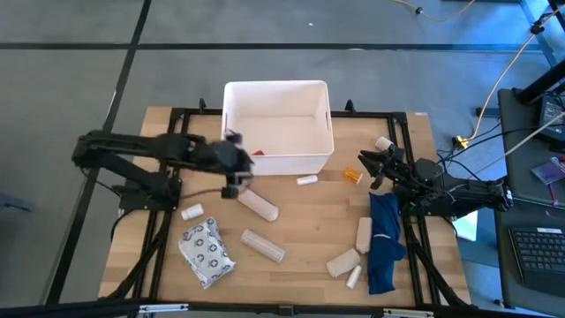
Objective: Pick & place medical supplies in basket/bin
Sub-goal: Put the white bandage into the white bin
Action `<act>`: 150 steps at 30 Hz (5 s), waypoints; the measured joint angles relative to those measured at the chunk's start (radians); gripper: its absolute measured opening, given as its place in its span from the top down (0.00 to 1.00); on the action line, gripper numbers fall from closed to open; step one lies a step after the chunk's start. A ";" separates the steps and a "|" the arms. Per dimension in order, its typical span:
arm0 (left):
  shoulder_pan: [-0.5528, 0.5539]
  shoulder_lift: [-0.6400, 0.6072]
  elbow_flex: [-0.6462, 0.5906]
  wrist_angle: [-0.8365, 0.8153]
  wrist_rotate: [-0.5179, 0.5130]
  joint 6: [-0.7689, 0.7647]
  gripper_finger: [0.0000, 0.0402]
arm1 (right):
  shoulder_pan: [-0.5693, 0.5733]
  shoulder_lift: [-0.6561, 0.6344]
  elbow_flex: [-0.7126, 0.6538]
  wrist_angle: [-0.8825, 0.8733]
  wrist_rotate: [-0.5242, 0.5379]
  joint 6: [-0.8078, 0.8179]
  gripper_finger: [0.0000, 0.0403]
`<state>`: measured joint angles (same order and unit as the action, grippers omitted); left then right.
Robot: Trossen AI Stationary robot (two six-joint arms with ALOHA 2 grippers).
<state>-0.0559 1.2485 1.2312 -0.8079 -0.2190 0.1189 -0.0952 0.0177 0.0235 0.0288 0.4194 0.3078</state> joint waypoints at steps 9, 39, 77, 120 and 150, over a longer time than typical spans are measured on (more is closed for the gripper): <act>-0.072 0.257 0.033 -0.086 0.114 0.025 0.67 | 0.000 0.000 0.000 0.000 -0.001 -0.046 0.70; -0.102 0.661 0.034 -0.078 0.125 -0.002 0.67 | 0.000 0.000 0.000 0.000 -0.031 -0.056 0.70; 0.512 0.336 0.445 0.069 -0.097 0.105 0.82 | 0.000 0.000 0.001 -0.001 -0.028 -0.052 0.70; 0.600 0.807 0.446 -0.131 -0.488 0.321 0.48 | 0.000 0.000 0.001 -0.001 -0.029 -0.021 0.70; 0.473 0.281 0.446 -0.109 -0.490 0.210 0.59 | 0.000 0.000 0.001 -0.001 -0.030 -0.020 0.70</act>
<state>0.4166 1.5298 1.6768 -0.9173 -0.7092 0.3294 -0.0948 0.0177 0.0246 0.0280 0.3893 0.2874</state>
